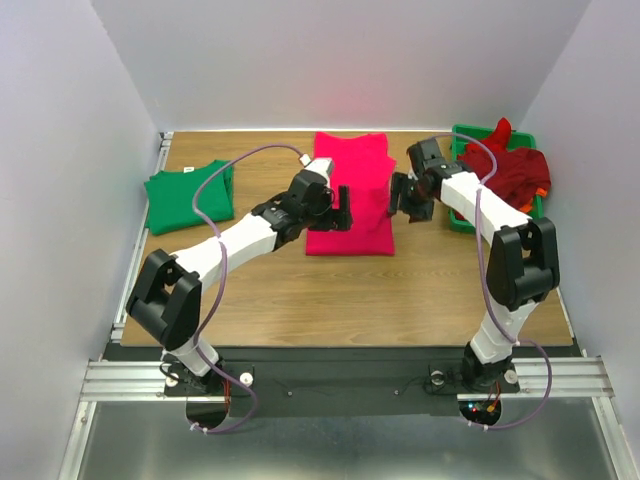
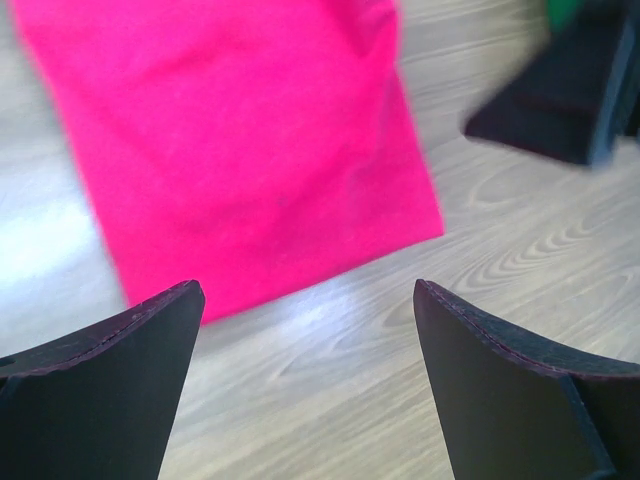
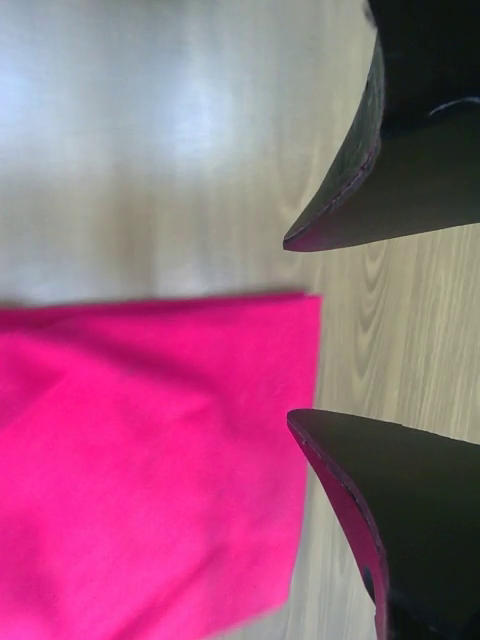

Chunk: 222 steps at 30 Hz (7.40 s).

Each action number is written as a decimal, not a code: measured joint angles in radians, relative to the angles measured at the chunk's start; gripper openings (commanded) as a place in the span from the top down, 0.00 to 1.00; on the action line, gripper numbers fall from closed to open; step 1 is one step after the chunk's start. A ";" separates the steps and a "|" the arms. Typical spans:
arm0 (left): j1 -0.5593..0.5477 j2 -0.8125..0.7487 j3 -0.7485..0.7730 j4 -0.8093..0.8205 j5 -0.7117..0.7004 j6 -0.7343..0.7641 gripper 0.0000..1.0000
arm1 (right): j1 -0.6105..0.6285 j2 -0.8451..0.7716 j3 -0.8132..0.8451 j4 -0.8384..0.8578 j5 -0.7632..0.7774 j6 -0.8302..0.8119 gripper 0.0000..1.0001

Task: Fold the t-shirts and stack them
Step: Fold the tshirt

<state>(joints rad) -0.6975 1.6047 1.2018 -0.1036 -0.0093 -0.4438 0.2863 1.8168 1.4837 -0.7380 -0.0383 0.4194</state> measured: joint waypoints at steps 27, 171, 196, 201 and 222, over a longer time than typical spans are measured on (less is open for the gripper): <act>0.189 -0.107 -0.288 -0.028 0.021 -0.142 0.07 | 0.068 -0.020 -0.283 0.148 -0.048 0.124 0.43; 0.038 -0.476 -0.277 -0.285 0.217 -0.318 1.00 | 0.174 -0.344 0.018 -0.324 0.094 0.180 1.00; 0.179 -0.161 -0.114 -0.206 0.286 -0.197 1.00 | 0.160 0.002 0.238 -0.233 0.227 0.040 1.00; 0.192 -0.078 -0.077 -0.189 0.291 -0.182 1.00 | 0.139 0.048 0.257 -0.220 0.239 0.021 1.00; 0.315 0.110 0.496 -0.233 0.120 -0.032 0.02 | 0.023 0.082 0.590 -0.032 0.202 -0.043 0.04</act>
<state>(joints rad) -0.3824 1.7145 1.6978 -0.3367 0.1104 -0.4763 0.3096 1.8992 2.0735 -0.7696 0.1635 0.3763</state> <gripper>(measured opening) 0.985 0.979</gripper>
